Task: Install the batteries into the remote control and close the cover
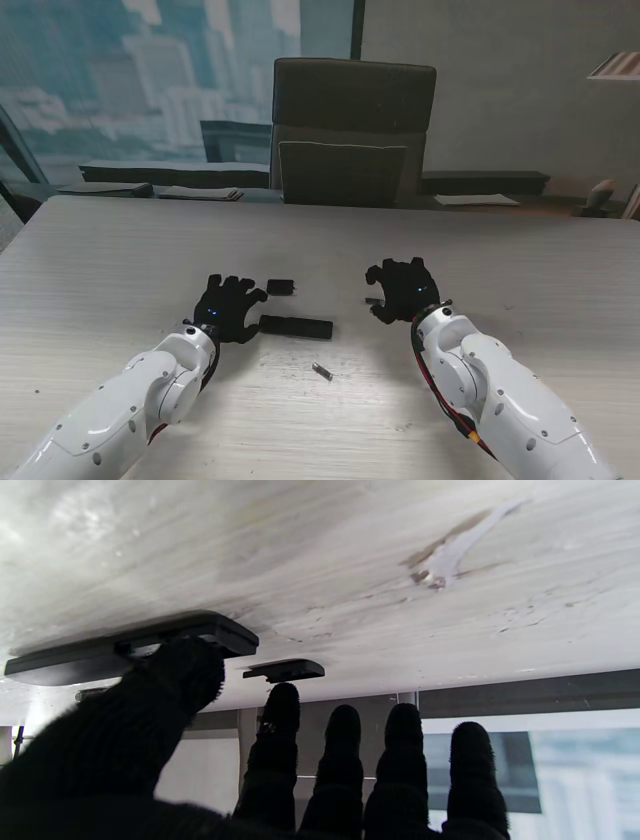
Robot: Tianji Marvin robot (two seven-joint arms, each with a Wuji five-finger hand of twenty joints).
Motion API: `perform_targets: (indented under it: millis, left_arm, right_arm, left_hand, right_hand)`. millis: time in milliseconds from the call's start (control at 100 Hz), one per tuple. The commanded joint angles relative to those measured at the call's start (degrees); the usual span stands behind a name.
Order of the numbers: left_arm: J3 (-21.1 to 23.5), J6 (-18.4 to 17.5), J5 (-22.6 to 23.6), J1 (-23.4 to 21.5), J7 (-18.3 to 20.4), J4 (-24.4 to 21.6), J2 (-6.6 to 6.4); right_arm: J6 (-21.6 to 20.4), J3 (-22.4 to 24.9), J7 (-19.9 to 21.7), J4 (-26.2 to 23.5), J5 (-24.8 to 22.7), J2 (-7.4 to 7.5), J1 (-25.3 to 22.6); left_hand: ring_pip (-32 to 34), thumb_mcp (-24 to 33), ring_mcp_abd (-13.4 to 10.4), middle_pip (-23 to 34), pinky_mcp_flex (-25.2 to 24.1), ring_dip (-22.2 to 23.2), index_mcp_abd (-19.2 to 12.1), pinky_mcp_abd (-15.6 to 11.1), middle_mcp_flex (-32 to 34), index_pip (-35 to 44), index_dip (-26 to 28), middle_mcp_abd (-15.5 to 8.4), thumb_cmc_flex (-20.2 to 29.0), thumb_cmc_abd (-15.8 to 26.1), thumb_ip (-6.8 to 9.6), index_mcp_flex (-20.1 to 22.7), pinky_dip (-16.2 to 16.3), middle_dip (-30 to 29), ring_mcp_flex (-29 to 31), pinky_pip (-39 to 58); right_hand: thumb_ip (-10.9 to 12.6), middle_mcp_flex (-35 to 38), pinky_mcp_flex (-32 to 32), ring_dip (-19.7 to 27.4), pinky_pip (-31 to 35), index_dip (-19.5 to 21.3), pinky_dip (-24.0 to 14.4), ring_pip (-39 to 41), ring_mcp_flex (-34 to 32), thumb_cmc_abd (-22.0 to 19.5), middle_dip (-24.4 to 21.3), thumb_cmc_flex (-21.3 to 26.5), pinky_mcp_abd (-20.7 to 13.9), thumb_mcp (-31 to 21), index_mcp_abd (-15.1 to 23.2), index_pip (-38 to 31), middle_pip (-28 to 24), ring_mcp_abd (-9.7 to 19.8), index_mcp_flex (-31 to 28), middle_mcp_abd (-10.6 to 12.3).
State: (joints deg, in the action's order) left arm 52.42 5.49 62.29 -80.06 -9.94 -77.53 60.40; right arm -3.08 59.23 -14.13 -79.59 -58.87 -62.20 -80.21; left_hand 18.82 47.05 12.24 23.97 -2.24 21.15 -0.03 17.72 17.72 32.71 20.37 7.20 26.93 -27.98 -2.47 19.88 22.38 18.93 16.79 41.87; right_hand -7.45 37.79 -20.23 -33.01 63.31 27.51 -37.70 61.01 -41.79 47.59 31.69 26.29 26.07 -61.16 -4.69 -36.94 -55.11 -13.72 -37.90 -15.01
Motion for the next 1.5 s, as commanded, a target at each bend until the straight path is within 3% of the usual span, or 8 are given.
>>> perform_targets:
  millis: [0, 180, 490, 600, 950, 1250, 1390, 1490]
  left_arm:
    - [0.18, -0.3, -0.44, -0.84, 0.71, 0.15, 0.05]
    - [0.68, -0.88, 0.03, -1.37, 0.71, -0.05, -0.1]
    - [1.18, -1.38, -0.15, -2.08, 0.55, -0.47, -0.07]
    - [1.32, -1.4, -0.23, -2.22, 0.27, -0.47, -0.03]
    - [1.83, -1.71, -0.07, -2.77, 0.59, -0.92, -0.11]
    - [1.99, -1.77, -0.08, -3.0, 0.83, -1.18, -0.12]
    - [1.96, -1.75, -0.19, -2.98, 0.79, -1.18, -0.09]
    - [1.89, -1.76, -0.32, -2.96, 0.85, -1.17, -0.08]
  right_arm:
    - [0.3, -0.31, 1.54, 0.84, 0.26, 0.72, 0.73]
    - [1.95, -2.62, 2.37, 3.53, -2.21, 1.33, 3.74]
    - [7.84, -10.5, 2.14, 9.85, -0.54, 0.75, 10.01]
    - [9.63, -13.25, 2.12, 11.74, 0.33, 0.44, 11.87]
    - [12.68, -20.19, -0.44, 17.53, 4.18, -1.23, 16.65]
    - [14.6, -22.71, -1.7, 20.17, 6.37, -2.26, 17.92]
    - [15.08, -23.1, -2.7, 20.83, 7.2, -2.7, 17.58]
    - [15.06, -23.54, -3.15, 21.36, 7.97, -3.02, 17.49]
  left_hand:
    - [-0.51, 0.32, 1.15, -0.3, -1.38, 0.18, 0.5, 0.36, -0.06, -0.3, -0.02, 1.27, -1.55, -0.6, -1.37, -0.22, -0.77, -0.47, -2.14, -1.35]
    - [-0.63, 0.21, 1.41, -0.49, -1.47, 0.15, 0.49, 0.43, -0.24, -0.49, -0.07, 1.36, -1.76, -0.73, -1.42, -0.28, -0.67, -0.57, -2.35, -1.47]
    - [-1.01, -0.62, 1.45, -1.05, -1.64, 0.07, 1.66, 0.62, -0.9, -1.79, -0.65, 1.46, -2.78, -1.24, -1.72, -1.14, -0.53, -0.87, -2.66, -1.81]
    - [-1.07, -0.68, 1.43, -1.1, -1.64, 0.09, 3.13, 0.65, -1.43, -2.7, -1.08, 1.43, -2.87, -1.42, -1.76, -1.81, -0.44, -0.89, -2.76, -1.89]
    - [-1.14, -0.77, 1.41, -1.09, -1.72, 0.12, 5.42, 0.62, -2.03, -4.37, -1.97, 1.57, -2.86, -1.21, -1.76, -2.49, -0.29, -0.94, -2.97, -2.16]
    - [-1.14, -1.18, 1.42, -1.09, -1.7, 0.15, 5.86, 0.62, -2.29, -4.75, -2.23, 1.77, -2.72, -0.75, -1.64, -2.35, -0.16, -0.98, -3.12, -2.25]
    - [-1.1, -1.38, 1.45, -1.05, -1.74, 0.17, 5.91, 0.63, -2.27, -4.79, -2.26, 1.76, -2.76, -0.5, -1.59, -2.34, -0.09, -0.98, -3.09, -2.27]
    - [-1.1, -1.47, 1.43, -1.04, -1.74, 0.18, 5.93, 0.62, -2.31, -4.8, -2.28, 1.82, -2.67, -0.42, -1.54, -2.3, -0.05, -0.98, -3.08, -2.29]
  right_hand:
    - [0.68, 0.04, -0.11, -1.2, 1.89, 1.11, 0.74, 1.55, -1.08, 1.98, 1.29, 0.23, -1.34, -1.8, 0.73, -1.41, -1.65, 0.99, -0.06, 1.43]
    - [0.6, -0.38, 1.34, -1.2, 1.57, 0.94, 1.76, 1.89, -0.44, 2.3, 1.59, 0.11, -1.13, -2.18, 3.1, -2.11, -1.95, 1.23, -1.56, 1.54]
    - [0.37, -1.33, 3.2, -1.23, 0.64, 0.37, 2.96, 2.54, -0.01, 3.08, 1.83, -3.0, -0.4, -1.13, 1.64, -1.88, -2.61, 1.06, -1.9, 1.02]
    - [0.64, -0.59, 2.15, -2.2, 4.04, 0.36, 1.91, 5.3, -0.69, 3.03, 2.87, -3.07, -0.92, -1.03, 1.44, -2.27, -4.71, 1.19, -2.94, 1.04]
    - [1.03, 0.41, 0.88, -2.83, 7.68, 0.7, 0.96, 7.77, -1.96, 2.41, 3.85, -0.83, -1.52, -2.81, 2.0, -3.57, -6.64, 1.67, -4.31, 1.22]
    - [1.14, 1.01, 0.59, -2.77, 8.22, 0.93, 1.42, 8.18, -2.42, 0.73, 3.77, 2.56, -1.63, -3.91, 4.08, -5.48, -7.42, 1.86, -7.36, 1.67]
    - [-4.91, 1.45, 0.62, -2.61, 8.69, -6.52, 2.53, 8.53, -2.77, 2.71, 3.23, 5.31, -1.62, -3.81, 6.83, -11.0, -8.11, 2.09, -7.83, 2.07]
    - [-6.75, 1.99, 0.36, -2.6, 8.8, -9.94, 2.69, 8.68, -3.04, 4.09, 3.14, 6.66, -1.81, -3.8, 9.12, -15.03, -8.27, 2.18, -8.26, 2.25]
